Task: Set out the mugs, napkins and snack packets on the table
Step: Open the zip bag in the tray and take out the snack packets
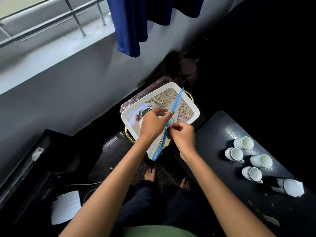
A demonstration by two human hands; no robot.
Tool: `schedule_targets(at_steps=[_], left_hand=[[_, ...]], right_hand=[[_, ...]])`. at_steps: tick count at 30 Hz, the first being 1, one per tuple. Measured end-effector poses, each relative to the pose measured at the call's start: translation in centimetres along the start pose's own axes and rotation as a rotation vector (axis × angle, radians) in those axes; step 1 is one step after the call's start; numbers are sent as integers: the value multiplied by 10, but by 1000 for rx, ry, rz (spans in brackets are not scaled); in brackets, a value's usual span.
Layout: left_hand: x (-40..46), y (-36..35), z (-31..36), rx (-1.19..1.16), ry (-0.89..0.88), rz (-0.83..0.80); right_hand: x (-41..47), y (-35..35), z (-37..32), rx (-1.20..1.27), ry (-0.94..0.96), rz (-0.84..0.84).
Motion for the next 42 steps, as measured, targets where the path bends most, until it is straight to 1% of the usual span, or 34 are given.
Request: schedule_targets(at_steps=[4,7,9,11,13,16,19,22,26,29,31,34,36,37,38,40,42], left_hand=[[18,-7,19,123,-55,17],[27,-10,23,146,-31,23],[31,-11,22,122,-6,22],[32,-12,19,54,29,20],[31,-12,17,21,47,19],[31,-15,16,-36,36,-38],[31,-17,17,-57,14,-71],[31,-17,16,-40,8,-53],[34,-14,14,-40,14,-45],[35,-15,15,-75,16,-76],[34,-16,14,-156,65,-124],[31,-20,10,-313,196,-227],[30,-23,8,-378,248,-261],[31,-24,8,-360,242,-239],[32,-24,8,-293,205,-189],[35,-23,14,-85,71,-63],[34,-22,21,86,-38,-1]], right_hand=[[1,1,0,-56,24,-11],[6,2,-3,-69,14,-24],[10,3,-6,-47,-2,-49],[16,5,-12,18,2,-11],[26,8,-19,98,35,65],[44,8,-30,134,73,125],[59,3,-34,95,40,116],[67,3,-33,106,-10,111],[72,5,-31,204,-74,53],[71,7,-29,317,-128,54],[69,8,-27,404,-177,59],[66,9,-24,514,-213,66],[65,10,-23,549,-225,68],[64,9,-22,548,-229,63],[64,9,-23,537,-230,56],[65,9,-26,484,-213,53],[67,9,-31,390,-162,80]])
Point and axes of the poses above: each hand's wrist, its own x-axis towards the middle knuckle, its own y-axis out of the back of the hand, z = x × y, the point moved 3 cm from there along x, towards the middle knuckle, and after that the axes turned 12 degrees about x, right-handed, at the moved point
